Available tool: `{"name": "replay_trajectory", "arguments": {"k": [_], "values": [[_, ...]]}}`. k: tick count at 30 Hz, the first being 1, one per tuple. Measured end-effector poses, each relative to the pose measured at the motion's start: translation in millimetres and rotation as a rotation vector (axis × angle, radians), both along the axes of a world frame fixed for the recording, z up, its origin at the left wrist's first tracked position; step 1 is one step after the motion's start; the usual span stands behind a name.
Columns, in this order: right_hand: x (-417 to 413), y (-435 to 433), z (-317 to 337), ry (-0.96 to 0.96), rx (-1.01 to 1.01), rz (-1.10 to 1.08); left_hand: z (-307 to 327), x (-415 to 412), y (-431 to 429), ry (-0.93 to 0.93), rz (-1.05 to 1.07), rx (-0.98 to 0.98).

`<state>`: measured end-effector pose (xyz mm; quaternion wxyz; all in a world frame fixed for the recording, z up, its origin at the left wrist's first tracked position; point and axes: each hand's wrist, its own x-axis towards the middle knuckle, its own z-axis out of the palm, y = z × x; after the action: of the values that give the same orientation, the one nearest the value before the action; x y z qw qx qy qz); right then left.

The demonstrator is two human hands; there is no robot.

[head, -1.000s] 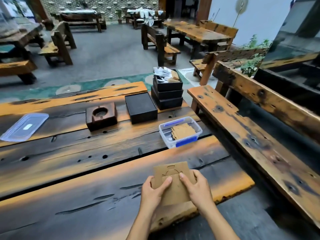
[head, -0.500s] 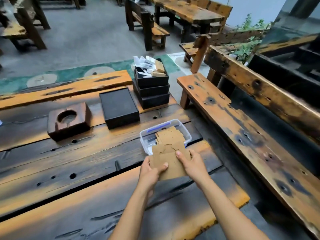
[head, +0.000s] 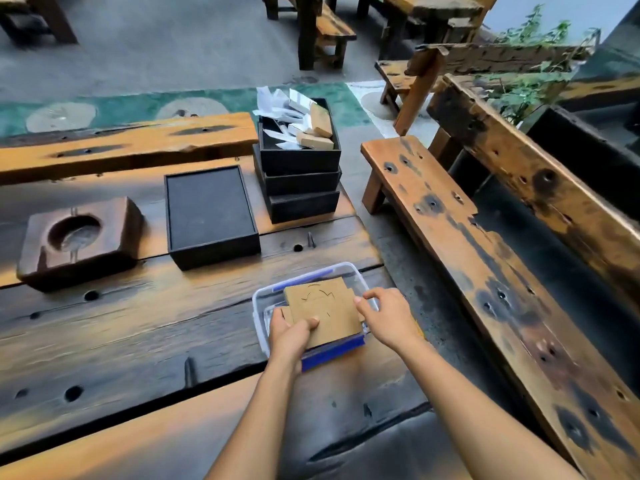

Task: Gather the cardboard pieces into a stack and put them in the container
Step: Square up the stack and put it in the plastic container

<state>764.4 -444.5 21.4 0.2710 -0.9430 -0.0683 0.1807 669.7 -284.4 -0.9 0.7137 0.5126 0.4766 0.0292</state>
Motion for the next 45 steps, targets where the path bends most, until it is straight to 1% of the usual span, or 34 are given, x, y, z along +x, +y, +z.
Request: {"name": "replay_trajectory", "arguments": {"k": [6,9,11,13,15,18,20,24,27,29,30,31,34,36,39,42,45], "values": [[33.7,16.9,-24.9,0.035,-0.090,0.129,-39.5,39.1,-5.5,0.171,0.001,0.087],[42.2,19.6,-36.9,-0.017,-0.155,0.226,-51.6,56.0,-17.4,0.267,-0.026,0.158],[45.5,19.9,-39.8,-0.036,-0.170,0.265,-55.9,66.4,-25.6,0.401,-0.079,0.268],[48.8,16.1,-40.5,-0.043,-0.177,0.315,-55.2,75.3,-34.5,0.514,-0.090,0.332],[53.7,11.0,-40.0,-0.020,-0.193,0.383,-56.0,80.6,-40.7,0.510,-0.061,0.355],[63.4,5.4,-39.2,0.010,-0.252,0.509,-59.9,84.7,-45.8,0.444,0.018,0.351],[71.0,4.1,-39.6,0.012,-0.303,0.590,-61.8,87.4,-43.7,0.447,0.051,0.353],[79.1,5.8,-41.5,-0.027,-0.374,0.706,-59.2,87.2,-35.0,0.482,-0.021,0.385],[80.0,9.8,-44.8,-0.047,-0.372,0.730,-56.7,83.1,-30.5,0.465,-0.045,0.410],[80.5,9.9,-45.6,-0.068,-0.366,0.734,-54.1,78.4,-30.1,0.426,-0.099,0.418],[80.3,9.2,-45.9,-0.072,-0.364,0.738,-53.5,75.0,-29.3,0.410,-0.158,0.439],[79.5,7.9,-45.7,-0.068,-0.360,0.738,-52.9,71.0,-28.7,0.403,-0.252,0.473],[79.7,5.5,-44.1,-0.068,-0.364,0.741,-51.7,59.3,-24.6,0.439,-0.628,0.588],[78.7,8.0,-42.6,-0.059,-0.391,0.753,-55.1,57.3,-22.3,0.486,-0.744,0.692],[76.4,15.6,-42.8,-0.096,-0.464,0.777,-60.5,60.7,-22.5,0.547,-0.817,0.844],[76.3,19.7,-48.4,-0.149,-0.499,0.783,-64.1,62.2,-19.6,0.571,-0.851,0.871],[77.9,19.7,-53.3,-0.159,-0.526,0.797,-69.8,59.8,-18.7,0.565,-0.854,0.893]]}}
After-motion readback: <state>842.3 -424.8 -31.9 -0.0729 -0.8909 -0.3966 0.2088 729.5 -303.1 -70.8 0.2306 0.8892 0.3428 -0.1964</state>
